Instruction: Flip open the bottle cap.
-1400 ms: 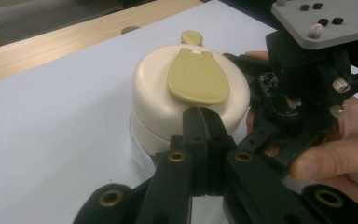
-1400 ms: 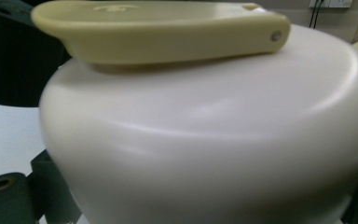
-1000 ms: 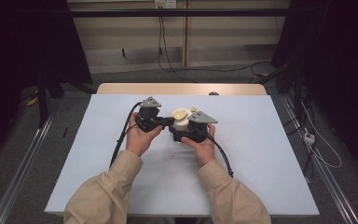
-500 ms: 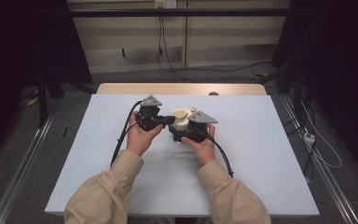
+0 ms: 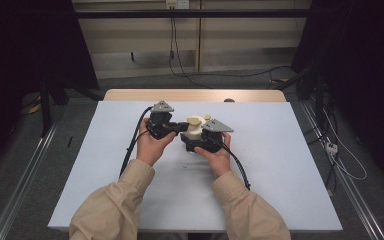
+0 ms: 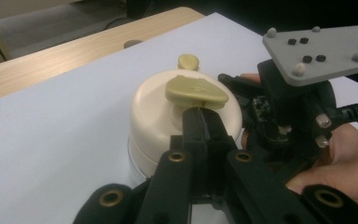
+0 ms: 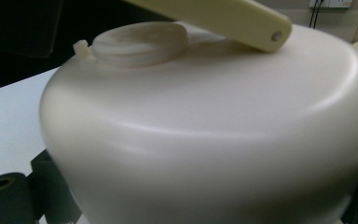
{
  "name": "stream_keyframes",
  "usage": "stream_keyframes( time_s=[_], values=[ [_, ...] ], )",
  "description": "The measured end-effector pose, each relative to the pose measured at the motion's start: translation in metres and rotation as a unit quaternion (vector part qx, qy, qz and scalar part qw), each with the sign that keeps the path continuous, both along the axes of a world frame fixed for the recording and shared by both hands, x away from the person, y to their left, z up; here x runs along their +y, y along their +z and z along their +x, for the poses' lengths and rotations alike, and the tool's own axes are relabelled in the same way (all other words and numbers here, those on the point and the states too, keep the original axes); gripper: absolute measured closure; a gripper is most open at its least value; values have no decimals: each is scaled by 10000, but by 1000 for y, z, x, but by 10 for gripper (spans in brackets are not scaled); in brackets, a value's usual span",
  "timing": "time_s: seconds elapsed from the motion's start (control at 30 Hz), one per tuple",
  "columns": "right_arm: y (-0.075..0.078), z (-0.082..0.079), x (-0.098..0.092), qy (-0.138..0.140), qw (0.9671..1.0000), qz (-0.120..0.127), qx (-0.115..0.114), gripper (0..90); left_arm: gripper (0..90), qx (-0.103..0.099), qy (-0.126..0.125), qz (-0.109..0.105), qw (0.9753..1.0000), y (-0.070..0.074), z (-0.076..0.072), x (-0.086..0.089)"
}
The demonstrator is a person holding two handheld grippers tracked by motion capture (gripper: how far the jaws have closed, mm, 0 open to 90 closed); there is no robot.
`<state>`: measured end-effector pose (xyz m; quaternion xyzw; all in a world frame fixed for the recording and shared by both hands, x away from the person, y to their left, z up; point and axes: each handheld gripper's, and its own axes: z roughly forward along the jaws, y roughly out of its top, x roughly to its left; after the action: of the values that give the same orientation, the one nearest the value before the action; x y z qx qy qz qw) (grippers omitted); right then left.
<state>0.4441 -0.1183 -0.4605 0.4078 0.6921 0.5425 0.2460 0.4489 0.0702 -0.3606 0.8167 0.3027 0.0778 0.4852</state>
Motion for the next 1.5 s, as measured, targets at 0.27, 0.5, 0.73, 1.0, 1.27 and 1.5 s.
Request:
stream_keyframes(
  time_s=[0.27, 0.5, 0.73, 1.0, 1.27, 1.5],
  values=[
    [0, 0, 0, -3, 10000, 8, -3, 63, 900, -48, -60, 39, 10000, 2, 0, -6],
    [0, 0, 0, -3, 10000, 6, -4, 63, 900, -86, -14, 49, 9999, 3, 1, -6],
    [0, 0, 0, -3, 10000, 7, -3, 62, 900, -89, 38, 21, 10000, 4, 3, -7],
    [0, 0, 0, -7, 10000, 4, -5, 62, 900, -111, 34, -16, 9999, 7, 4, -9],
    [0, 0, 0, -6, 10000, 7, -8, 62, 900, -133, 43, -24, 9999, 9, 4, -10],
    [0, 0, 0, -6, 10000, 6, -6, 62, 900, -131, 48, -15, 9999, 10, 5, -11]
  ],
)
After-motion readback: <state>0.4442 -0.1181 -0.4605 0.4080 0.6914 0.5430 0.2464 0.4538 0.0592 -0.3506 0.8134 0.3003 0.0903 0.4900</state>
